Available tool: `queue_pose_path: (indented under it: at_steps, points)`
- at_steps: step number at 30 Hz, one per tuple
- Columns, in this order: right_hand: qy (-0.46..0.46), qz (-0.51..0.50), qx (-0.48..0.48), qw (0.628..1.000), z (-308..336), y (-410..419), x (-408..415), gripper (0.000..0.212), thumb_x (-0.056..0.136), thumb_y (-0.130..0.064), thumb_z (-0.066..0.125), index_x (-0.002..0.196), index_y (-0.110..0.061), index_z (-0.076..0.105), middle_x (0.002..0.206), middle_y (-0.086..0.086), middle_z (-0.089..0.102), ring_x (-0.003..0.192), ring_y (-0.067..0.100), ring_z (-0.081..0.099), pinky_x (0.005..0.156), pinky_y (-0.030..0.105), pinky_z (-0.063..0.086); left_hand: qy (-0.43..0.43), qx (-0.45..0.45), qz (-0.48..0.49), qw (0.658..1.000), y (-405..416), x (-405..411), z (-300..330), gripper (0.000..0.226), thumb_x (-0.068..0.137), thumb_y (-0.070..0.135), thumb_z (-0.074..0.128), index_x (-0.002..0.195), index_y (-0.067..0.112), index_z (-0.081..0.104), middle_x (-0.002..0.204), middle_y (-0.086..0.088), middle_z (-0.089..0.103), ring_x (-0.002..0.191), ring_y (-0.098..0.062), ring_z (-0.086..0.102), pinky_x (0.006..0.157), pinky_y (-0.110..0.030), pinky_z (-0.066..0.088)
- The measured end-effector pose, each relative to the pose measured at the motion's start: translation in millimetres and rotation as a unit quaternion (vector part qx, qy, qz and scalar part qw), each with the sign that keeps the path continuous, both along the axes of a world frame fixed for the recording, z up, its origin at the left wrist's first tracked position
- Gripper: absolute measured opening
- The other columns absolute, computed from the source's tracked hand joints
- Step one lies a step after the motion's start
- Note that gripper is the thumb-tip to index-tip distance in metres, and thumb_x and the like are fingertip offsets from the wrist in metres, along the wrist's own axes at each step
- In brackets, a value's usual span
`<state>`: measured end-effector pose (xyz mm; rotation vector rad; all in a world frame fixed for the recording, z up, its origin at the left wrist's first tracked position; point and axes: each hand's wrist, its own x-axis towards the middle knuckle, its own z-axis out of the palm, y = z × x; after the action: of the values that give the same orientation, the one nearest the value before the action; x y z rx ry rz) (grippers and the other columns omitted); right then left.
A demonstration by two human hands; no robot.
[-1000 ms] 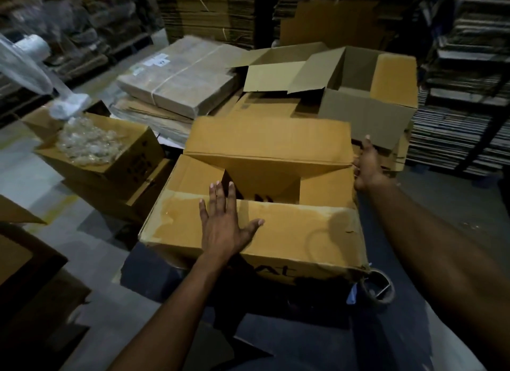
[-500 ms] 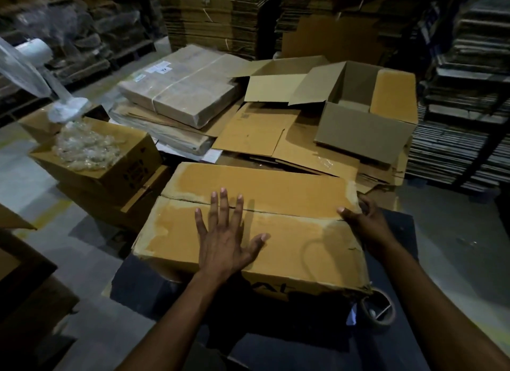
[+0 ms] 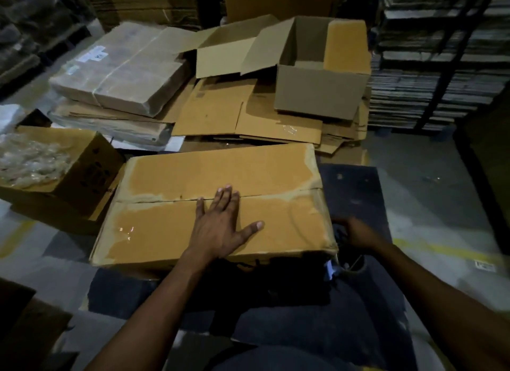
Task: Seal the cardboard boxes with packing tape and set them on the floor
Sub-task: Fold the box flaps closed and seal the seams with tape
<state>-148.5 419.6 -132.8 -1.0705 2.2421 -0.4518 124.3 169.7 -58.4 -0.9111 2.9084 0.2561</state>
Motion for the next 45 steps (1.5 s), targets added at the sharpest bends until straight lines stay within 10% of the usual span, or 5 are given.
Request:
queue_pose_path:
  at_steps: [11, 18, 37, 39, 45]
  points:
    - [0.076, 0.019, 0.149, 0.986, -0.9, 51.4, -42.4, 0.025, 0.094, -0.032, 0.061, 0.115, -0.022, 0.07, 0.118, 0.009, 0.068, 0.102, 0.027, 0.063, 0.075, 0.029, 0.039, 0.017, -0.001, 0.009, 1.0, 9.6, -7.2, 1.6, 0.11, 0.085, 0.096, 0.017, 0.166, 0.021, 0.018, 0.174, 0.002, 0.002, 0.16, -0.014, -0.001, 0.128, -0.054, 0.002]
    - [0.13, -0.076, -0.087, 0.985, 134.1, 39.6, -100.0, 0.027, 0.083, -0.017, 0.076, 0.081, -0.031, 0.052, 0.077, 0.0, 0.065, 0.077, 0.034, 0.067, 0.065, 0.042, 0.054, -0.014, -0.01, 0.011, 1.0, 40.6, -58.1, 4.5, 0.114, 0.086, 0.094, 0.01, 0.166, 0.014, 0.015, 0.174, -0.005, 0.006, 0.161, -0.019, 0.004, 0.128, -0.053, 0.002]
    - [-0.156, 0.0, -0.16, 0.975, 218.9, -148.3, 28.8, 0.057, 0.077, 0.014, 0.076, 0.116, -0.025, 0.065, 0.094, -0.002, 0.074, 0.091, 0.022, 0.075, 0.073, 0.038, 0.064, 0.05, 0.056, 0.041, 0.996, -60.4, 26.6, 18.9, 0.118, 0.082, 0.094, 0.001, 0.166, 0.012, 0.016, 0.173, -0.01, 0.007, 0.161, -0.023, 0.004, 0.127, -0.057, 0.002]
    - [-0.149, 0.017, -0.164, 0.975, 223.5, -158.5, 37.2, 0.062, 0.074, 0.013, 0.08, 0.117, -0.028, 0.063, 0.091, -0.011, 0.074, 0.088, 0.013, 0.073, 0.065, 0.028, 0.059, 0.242, 0.166, 0.118, 0.949, -53.4, 19.6, 34.0, 0.104, 0.088, 0.089, 0.022, 0.152, 0.013, 0.05, 0.16, -0.011, 0.045, 0.149, -0.025, 0.04, 0.123, -0.045, 0.03]
    - [0.001, 0.105, -0.147, 0.984, 236.7, -192.6, 64.9, 0.066, 0.07, -0.008, 0.092, 0.12, -0.037, 0.059, 0.113, -0.02, 0.064, 0.107, -0.001, 0.061, 0.077, 0.024, 0.057, 0.405, 0.691, 0.305, 0.515, -47.3, 2.6, 88.9, 0.086, 0.092, 0.084, 0.035, 0.119, 0.011, 0.071, 0.109, -0.008, 0.079, 0.095, -0.029, 0.072, 0.078, -0.042, 0.055]
